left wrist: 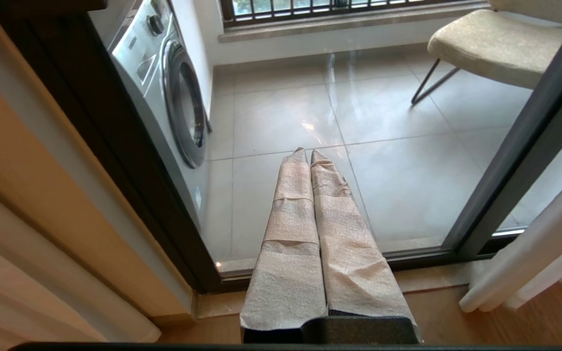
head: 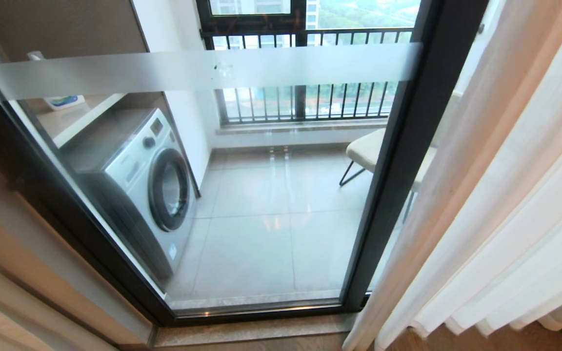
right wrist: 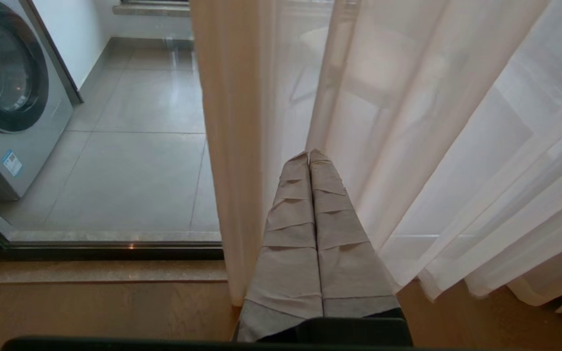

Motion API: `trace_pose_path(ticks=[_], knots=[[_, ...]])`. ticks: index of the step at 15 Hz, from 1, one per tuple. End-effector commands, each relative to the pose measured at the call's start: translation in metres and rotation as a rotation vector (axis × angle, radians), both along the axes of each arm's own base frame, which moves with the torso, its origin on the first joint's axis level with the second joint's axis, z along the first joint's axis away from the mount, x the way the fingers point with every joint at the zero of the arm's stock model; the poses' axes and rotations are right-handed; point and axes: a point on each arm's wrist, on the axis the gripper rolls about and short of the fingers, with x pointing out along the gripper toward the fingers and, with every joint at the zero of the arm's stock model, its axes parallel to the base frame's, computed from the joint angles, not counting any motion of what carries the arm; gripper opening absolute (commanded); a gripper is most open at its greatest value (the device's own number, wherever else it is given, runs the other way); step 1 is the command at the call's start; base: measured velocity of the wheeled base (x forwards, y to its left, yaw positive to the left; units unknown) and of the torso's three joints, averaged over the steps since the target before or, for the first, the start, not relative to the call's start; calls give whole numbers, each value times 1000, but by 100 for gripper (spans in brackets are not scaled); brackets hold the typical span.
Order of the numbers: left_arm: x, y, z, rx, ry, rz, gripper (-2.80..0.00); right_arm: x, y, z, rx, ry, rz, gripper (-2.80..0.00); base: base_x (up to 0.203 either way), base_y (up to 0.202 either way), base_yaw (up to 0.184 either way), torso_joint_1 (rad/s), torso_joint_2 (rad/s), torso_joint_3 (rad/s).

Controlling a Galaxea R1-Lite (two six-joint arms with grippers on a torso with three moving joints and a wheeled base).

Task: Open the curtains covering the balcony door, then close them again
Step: Pull the inner curtains open on both sides

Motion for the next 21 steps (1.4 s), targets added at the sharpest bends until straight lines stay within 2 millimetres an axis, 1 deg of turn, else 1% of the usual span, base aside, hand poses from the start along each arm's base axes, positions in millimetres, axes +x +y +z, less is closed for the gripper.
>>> trace_pose_path(ticks=[1, 3, 21], knots=[[0, 0, 0, -1, -2, -1, -280, 0, 0, 0, -1, 1, 1, -280, 0, -175, 1, 2, -6, 3], [0, 0, 0, -1, -2, -1, -280, 0, 0, 0, -1, 1, 1, -280, 0, -101, 4, 0, 3, 2], [0, 0, 0, -1, -2, -1, -280, 0, 0, 0, 1, 1, 1, -280, 0, 0, 0, 0, 0, 0]])
